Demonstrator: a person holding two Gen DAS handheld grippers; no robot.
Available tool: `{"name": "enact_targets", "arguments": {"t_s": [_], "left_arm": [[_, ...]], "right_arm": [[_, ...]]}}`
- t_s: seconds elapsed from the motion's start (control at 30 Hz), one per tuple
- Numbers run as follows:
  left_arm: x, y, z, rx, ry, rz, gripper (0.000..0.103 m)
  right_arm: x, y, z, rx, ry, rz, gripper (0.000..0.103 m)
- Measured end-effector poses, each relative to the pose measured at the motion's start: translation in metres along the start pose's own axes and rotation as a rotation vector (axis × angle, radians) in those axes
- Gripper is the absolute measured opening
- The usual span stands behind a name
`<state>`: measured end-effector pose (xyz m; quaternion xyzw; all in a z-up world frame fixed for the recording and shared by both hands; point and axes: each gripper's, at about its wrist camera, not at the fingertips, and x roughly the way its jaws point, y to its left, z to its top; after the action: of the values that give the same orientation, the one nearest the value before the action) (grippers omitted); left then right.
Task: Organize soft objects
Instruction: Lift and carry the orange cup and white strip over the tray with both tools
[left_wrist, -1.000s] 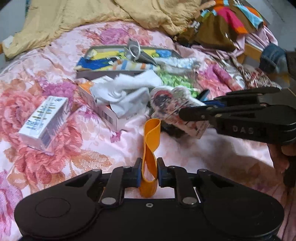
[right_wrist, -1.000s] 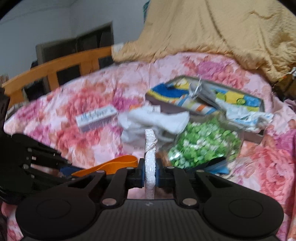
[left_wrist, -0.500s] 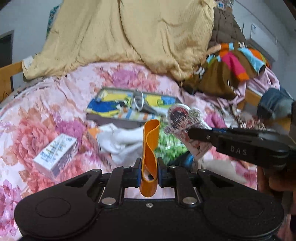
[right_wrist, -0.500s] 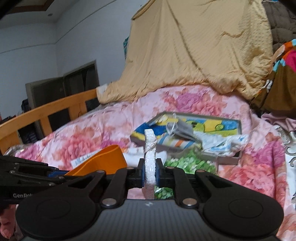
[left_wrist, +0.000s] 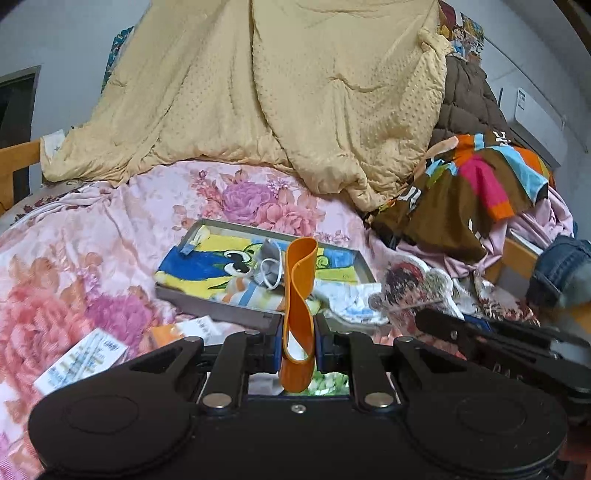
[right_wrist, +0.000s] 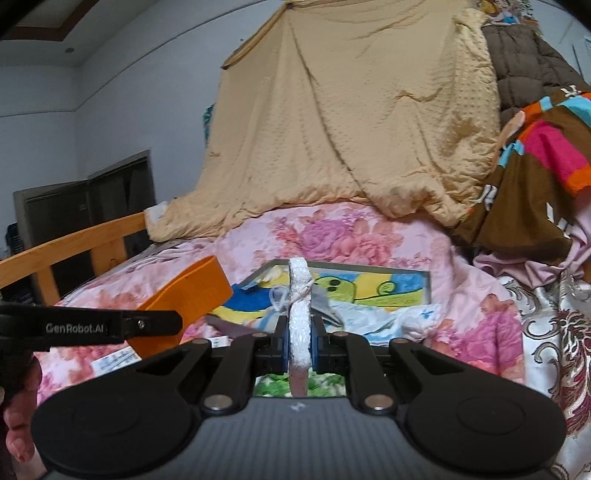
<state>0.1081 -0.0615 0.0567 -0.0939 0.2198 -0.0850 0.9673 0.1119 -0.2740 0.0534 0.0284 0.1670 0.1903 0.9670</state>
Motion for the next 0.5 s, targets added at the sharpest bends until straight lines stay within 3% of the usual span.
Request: {"name": "enact_targets", "arguments": {"t_s": [0.2,0.5], "left_arm": [[0.031,-0.002,0.010,-0.033,0.014,0.016,0.017],[0.089,-0.006,0.041,-0.067,-0.006,0.026,0.018]], "right_arm": [[0.015,-0.009,0.004,0.006,-0.002,-0.007,0.012],[0.081,-0.033,0.031,0.017,-0.036,-0.026,0.012]]}}
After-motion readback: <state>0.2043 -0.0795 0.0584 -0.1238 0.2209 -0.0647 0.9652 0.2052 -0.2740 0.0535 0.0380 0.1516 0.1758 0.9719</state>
